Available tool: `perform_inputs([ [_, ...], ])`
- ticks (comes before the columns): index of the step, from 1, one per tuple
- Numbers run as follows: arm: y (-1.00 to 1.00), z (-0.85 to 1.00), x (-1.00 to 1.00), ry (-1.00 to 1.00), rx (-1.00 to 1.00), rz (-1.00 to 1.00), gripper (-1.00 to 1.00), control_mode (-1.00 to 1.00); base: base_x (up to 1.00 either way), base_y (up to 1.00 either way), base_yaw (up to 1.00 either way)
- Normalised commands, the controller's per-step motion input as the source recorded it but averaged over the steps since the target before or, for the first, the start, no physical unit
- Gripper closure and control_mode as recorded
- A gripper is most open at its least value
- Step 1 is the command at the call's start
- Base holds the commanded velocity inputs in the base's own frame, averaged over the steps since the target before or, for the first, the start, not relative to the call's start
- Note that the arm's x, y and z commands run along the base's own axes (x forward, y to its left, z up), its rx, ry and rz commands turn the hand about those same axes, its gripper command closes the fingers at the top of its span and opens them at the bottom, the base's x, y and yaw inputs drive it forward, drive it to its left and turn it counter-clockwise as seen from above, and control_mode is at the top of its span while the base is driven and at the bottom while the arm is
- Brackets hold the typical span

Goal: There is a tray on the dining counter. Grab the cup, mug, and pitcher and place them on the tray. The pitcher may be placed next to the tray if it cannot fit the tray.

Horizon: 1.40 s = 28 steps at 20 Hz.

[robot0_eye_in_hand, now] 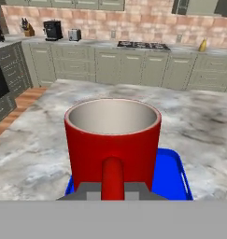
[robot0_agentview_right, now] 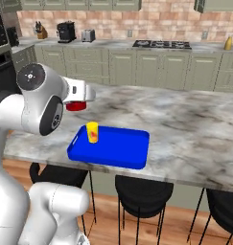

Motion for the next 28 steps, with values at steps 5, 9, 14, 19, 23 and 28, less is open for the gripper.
perform_inputs([
  [5, -0.45, -0.71, 0.02, 0.0, 0.0, 0.25, 1.0, -1.0, 0.0, 0.0, 0.0],
  [9, -0.22, -0.72, 0.21, 0.0, 0.0, 0.21, 1.0, -1.0, 0.0, 0.0, 0.0],
  [14, -0.07, -0.61, 0.33, 0.0, 0.0, 0.1, 1.0, -1.0, 0.0, 0.0, 0.0],
  [19, -0.07, -0.64, 0.3, 0.0, 0.0, 0.12, 1.0, -1.0, 0.0, 0.0, 0.0],
  [23, 0.0, -0.64, 0.37, 0.0, 0.0, 0.14, 1.0, -1.0, 0.0, 0.0, 0.0],
  [28, 0.0, -0.5, 0.48, 0.0, 0.01, 0.11, 1.0, -1.0, 0.0, 0.0, 0.0],
])
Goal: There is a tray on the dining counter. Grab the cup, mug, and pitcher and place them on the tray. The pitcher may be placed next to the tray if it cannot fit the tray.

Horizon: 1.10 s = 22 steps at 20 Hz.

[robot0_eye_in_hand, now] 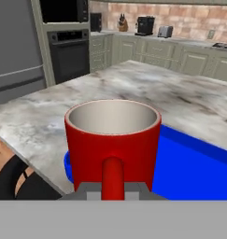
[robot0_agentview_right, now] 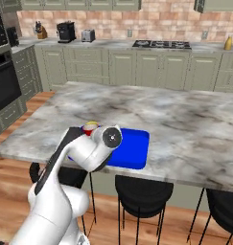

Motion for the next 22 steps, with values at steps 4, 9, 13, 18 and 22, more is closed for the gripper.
perform_inputs([
  [4, 0.0, -0.45, 0.51, 0.0, 0.09, 0.12, 1.0, -1.0, 0.0, 0.0, 0.0],
  [9, 0.0, -0.6, 0.33, 0.02, 0.1, 0.15, 1.0, -1.0, 0.0, 0.0, 0.0],
  [13, 0.0, -0.44, 0.4, 0.06, 0.07, 0.13, 1.0, -1.0, 0.0, 0.0, 0.0],
  [18, 0.0, -0.22, 0.44, 0.03, 0.02, 0.06, 1.0, -1.0, 0.0, 0.0, 0.0],
  [22, 0.0, -0.23, 0.36, 0.01, 0.0, 0.03, 1.0, -1.0, 0.0, 0.0, 0.0],
])
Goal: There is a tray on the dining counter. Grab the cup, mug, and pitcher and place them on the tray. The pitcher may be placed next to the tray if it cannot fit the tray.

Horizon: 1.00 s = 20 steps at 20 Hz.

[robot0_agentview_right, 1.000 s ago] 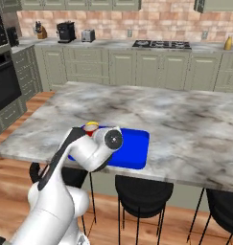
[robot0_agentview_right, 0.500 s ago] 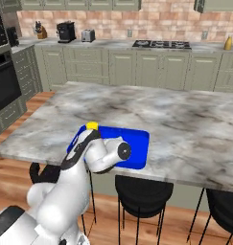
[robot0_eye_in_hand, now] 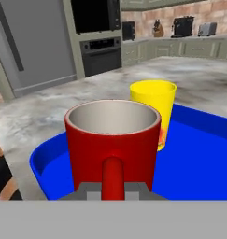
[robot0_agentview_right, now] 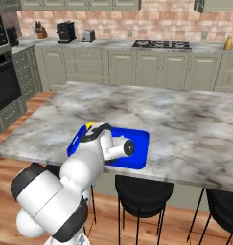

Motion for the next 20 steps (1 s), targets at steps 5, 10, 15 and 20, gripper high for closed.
perform_inputs([
  [5, 0.02, -0.18, 0.26, 0.0, 0.0, 0.0, 1.0, -1.0, 0.0, 0.0, 0.0],
  [10, 0.26, -0.15, 0.21, 0.0, -0.01, 0.02, 1.0, -1.0, 0.0, 0.0, 0.0],
  [15, 0.18, -0.1, 0.21, 0.0, -0.01, 0.02, 1.0, -1.0, 0.0, 0.0, 0.0],
  [20, 0.05, -0.22, 0.2, 0.0, 0.0, 0.03, 1.0, -1.0, 0.0, 0.0, 0.0],
])
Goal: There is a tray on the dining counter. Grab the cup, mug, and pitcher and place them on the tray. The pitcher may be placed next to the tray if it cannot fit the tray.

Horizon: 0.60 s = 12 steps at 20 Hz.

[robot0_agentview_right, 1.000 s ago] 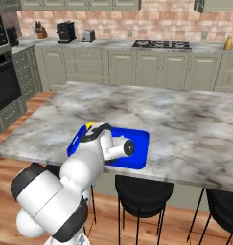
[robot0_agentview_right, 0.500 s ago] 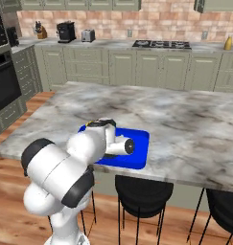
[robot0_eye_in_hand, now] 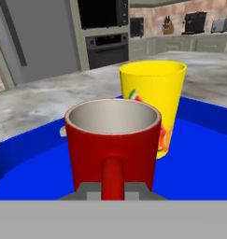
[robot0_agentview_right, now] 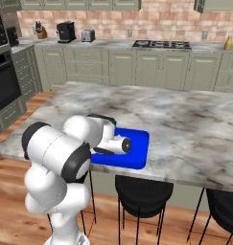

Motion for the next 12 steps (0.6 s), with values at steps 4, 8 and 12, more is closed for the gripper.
perform_inputs([
  [4, 0.0, -0.24, 0.14, 0.0, 0.0, 0.02, 1.0, -1.0, 0.0, 0.0, 0.0],
  [8, 0.01, -0.12, 0.08, 0.0, 0.0, 0.02, 1.0, -1.0, 0.0, 0.0, 0.0],
  [12, 0.01, 0.0, 0.0, 0.0, 0.0, 0.01, 1.0, -1.0, 0.0, 0.0, 0.0],
])
